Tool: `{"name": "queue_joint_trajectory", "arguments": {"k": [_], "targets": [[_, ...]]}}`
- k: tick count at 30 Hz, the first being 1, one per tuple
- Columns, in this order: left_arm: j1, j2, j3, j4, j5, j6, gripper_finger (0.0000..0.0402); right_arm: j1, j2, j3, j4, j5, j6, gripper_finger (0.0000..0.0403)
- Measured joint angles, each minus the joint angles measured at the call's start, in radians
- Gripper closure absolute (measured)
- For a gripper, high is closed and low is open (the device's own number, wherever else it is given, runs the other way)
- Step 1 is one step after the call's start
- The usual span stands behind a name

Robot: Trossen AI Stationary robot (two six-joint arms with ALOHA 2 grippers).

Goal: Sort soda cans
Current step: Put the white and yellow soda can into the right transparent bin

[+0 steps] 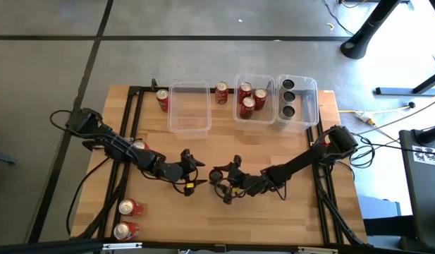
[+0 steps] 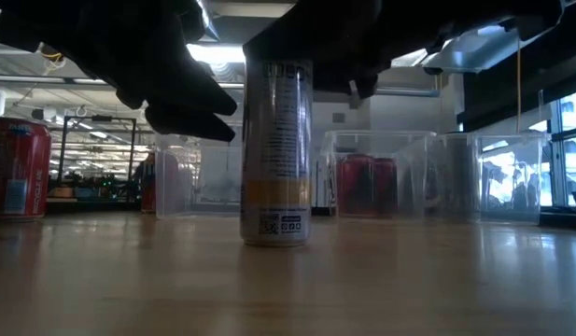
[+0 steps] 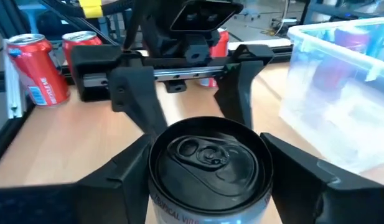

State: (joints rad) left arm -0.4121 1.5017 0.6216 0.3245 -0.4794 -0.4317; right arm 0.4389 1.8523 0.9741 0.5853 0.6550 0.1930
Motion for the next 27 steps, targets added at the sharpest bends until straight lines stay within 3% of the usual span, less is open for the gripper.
{"name": "queue_joint_trajectory", "arguments": {"k": [6, 13, 27], "targets": [[-0.007, 0.0, 0.0, 0.0, 0.0, -0.026, 0.0084, 0.013, -0.047, -0.002, -0.074, 0.063, -0.041, 0.016], [-0.007, 0.0, 0.0, 0.0, 0.0, -0.04, 0.0084, 0.02, -0.209, -0.002, -0.276, 0.131, -0.026, 0.016], [-0.007, 0.0, 0.0, 0.0, 0.0, -0.067, 0.0084, 0.019, -0.664, -0.001, -0.731, 0.535, -0.016, 0.016]]}}
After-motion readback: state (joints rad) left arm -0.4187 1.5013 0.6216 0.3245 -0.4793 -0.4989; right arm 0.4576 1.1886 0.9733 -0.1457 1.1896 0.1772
